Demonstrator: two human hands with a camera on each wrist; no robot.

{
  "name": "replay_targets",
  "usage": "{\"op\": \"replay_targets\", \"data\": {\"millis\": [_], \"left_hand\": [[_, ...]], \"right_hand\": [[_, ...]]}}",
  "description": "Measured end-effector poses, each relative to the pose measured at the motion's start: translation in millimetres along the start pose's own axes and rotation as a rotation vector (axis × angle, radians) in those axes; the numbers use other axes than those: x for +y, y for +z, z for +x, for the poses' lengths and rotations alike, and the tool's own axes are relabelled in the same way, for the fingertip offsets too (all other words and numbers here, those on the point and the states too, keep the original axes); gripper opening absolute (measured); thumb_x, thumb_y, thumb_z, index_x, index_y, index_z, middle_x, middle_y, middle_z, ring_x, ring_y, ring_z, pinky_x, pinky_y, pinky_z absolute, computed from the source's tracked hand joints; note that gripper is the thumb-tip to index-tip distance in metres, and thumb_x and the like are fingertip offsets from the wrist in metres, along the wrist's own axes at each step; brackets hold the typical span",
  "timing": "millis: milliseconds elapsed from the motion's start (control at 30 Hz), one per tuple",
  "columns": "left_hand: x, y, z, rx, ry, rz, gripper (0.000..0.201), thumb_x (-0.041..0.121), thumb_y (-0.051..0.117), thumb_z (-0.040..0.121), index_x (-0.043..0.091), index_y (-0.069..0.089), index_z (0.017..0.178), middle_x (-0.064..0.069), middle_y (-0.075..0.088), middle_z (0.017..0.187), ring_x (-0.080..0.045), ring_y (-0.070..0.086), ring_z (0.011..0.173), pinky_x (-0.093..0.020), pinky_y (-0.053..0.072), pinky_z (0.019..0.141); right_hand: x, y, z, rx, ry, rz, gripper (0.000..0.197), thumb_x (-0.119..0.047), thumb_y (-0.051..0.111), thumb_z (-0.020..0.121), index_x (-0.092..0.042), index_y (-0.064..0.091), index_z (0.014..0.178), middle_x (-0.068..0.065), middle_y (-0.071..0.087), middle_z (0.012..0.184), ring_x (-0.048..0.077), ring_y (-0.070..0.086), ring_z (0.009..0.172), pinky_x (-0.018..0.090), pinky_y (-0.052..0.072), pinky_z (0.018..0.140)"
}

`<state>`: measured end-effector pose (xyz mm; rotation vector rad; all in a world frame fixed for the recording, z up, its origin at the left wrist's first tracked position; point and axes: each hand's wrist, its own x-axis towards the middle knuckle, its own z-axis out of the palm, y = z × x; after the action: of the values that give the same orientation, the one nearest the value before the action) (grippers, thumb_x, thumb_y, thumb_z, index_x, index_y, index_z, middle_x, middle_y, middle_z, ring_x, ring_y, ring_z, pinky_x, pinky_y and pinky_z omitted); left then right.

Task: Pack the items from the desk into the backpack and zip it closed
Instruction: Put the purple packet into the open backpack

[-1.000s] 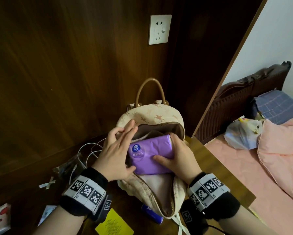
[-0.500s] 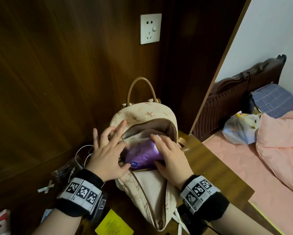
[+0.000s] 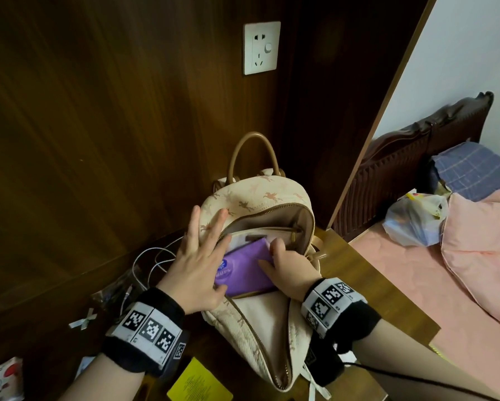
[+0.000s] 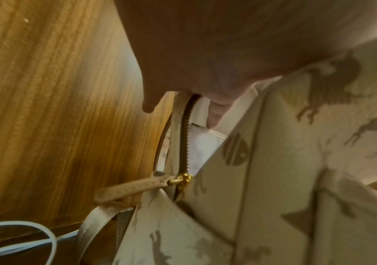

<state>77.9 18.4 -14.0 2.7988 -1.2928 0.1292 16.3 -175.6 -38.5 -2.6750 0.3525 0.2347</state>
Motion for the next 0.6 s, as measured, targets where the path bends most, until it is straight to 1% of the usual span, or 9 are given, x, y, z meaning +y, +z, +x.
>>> {"op": "replay_targets", "data": {"millis": [67, 100, 133, 167, 233, 333, 433, 533, 600], "left_hand": [[-1.1, 0.6, -0.3, 0.002, 0.004, 0.007, 0.084, 0.040, 0.071, 0.061, 0.014, 0.046, 0.136, -0.006, -0.021, 0.156, -0.045, -0.020, 0.139, -0.059, 0.043, 0.095], [-1.6, 1.2, -0.5, 0.008, 0.008, 0.009, 0.083, 0.040, 0.072, 0.061, 0.015, 0.046, 0.136, -0.007, -0.020, 0.157, -0.045, -0.018, 0.140, -0.058, 0.044, 0.094], [-1.5, 1.8, -1.0, 0.020, 0.014, 0.014, 0.083, 0.041, 0.072, 0.060, 0.016, 0.046, 0.135, -0.007, -0.018, 0.157, -0.045, -0.017, 0.140, -0.057, 0.045, 0.093], [-1.3, 2.6, -1.7, 0.034, 0.024, 0.017, 0.083, 0.041, 0.072, 0.059, 0.016, 0.047, 0.134, -0.008, -0.017, 0.157, -0.046, -0.016, 0.140, -0.056, 0.047, 0.093], [-0.5, 4.0, -3.9, 0.061, 0.047, 0.011, 0.084, 0.039, 0.072, 0.057, 0.016, 0.046, 0.133, -0.010, -0.015, 0.158, -0.047, -0.014, 0.140, -0.055, 0.049, 0.090], [0.7, 5.9, -6.6, 0.087, 0.076, 0.005, 0.089, 0.038, 0.072, 0.056, 0.016, 0.040, 0.136, -0.011, -0.012, 0.158, -0.049, -0.012, 0.139, -0.052, 0.054, 0.083], [2.9, 7.2, -8.5, 0.112, 0.091, 0.004, 0.095, 0.038, 0.071, 0.057, 0.013, 0.035, 0.141, -0.014, -0.011, 0.158, -0.050, -0.011, 0.139, -0.047, 0.056, 0.080], [6.5, 7.7, -11.8, 0.125, 0.099, -0.006, 0.103, 0.037, 0.072, 0.057, 0.009, 0.026, 0.145, -0.015, -0.011, 0.157, -0.051, -0.011, 0.139, -0.043, 0.055, 0.083], [8.2, 7.8, -14.2, 0.139, 0.112, -0.016, 0.105, 0.036, 0.073, 0.056, 0.008, 0.024, 0.145, -0.015, -0.011, 0.157, -0.050, -0.011, 0.139, -0.039, 0.054, 0.084]], "right_hand": [[-0.7, 4.1, 1.5, -0.088, 0.010, -0.165, 0.036, -0.043, 0.034, 0.095, -0.013, 0.044, 0.112, 0.015, 0.063, 0.110, 0.035, 0.060, 0.103, 0.045, 0.047, 0.088], [-0.6, 6.1, 1.6, -0.125, 0.010, -0.236, 0.040, -0.044, 0.029, 0.095, -0.016, 0.052, 0.114, 0.012, 0.063, 0.113, 0.033, 0.059, 0.107, 0.045, 0.045, 0.091], [-0.7, 7.2, 1.6, -0.156, 0.007, -0.284, 0.044, -0.044, 0.026, 0.095, -0.018, 0.058, 0.112, 0.009, 0.063, 0.117, 0.032, 0.058, 0.109, 0.044, 0.044, 0.094], [-0.7, 7.7, 1.5, -0.184, 0.003, -0.315, 0.047, -0.044, 0.024, 0.095, -0.019, 0.061, 0.109, 0.007, 0.062, 0.118, 0.031, 0.057, 0.110, 0.044, 0.043, 0.096], [-1.9, 8.3, 0.6, -0.234, 0.005, -0.352, 0.053, -0.047, 0.021, 0.094, -0.019, 0.062, 0.110, 0.008, 0.062, 0.121, 0.031, 0.057, 0.112, 0.044, 0.040, 0.099], [-3.2, 12.3, -2.0, -0.271, 0.014, -0.408, 0.061, -0.053, 0.014, 0.093, -0.020, 0.059, 0.116, 0.011, 0.061, 0.123, 0.029, 0.056, 0.116, 0.045, 0.037, 0.103], [-2.4, 15.1, -5.9, -0.264, 0.029, -0.435, 0.062, -0.056, 0.014, 0.093, -0.020, 0.055, 0.121, 0.012, 0.060, 0.125, 0.027, 0.053, 0.119, 0.042, 0.036, 0.103], [-2.9, 17.9, -5.5, -0.307, 0.089, -0.380, 0.065, -0.059, 0.020, 0.091, -0.015, 0.042, 0.133, 0.015, 0.055, 0.131, 0.028, 0.049, 0.124, 0.037, 0.035, 0.102], [-3.6, 21.5, -0.1, -0.389, 0.164, -0.369, 0.078, -0.066, 0.022, 0.086, -0.014, 0.025, 0.145, 0.016, 0.048, 0.138, 0.029, 0.045, 0.128, 0.038, 0.034, 0.105]]}}
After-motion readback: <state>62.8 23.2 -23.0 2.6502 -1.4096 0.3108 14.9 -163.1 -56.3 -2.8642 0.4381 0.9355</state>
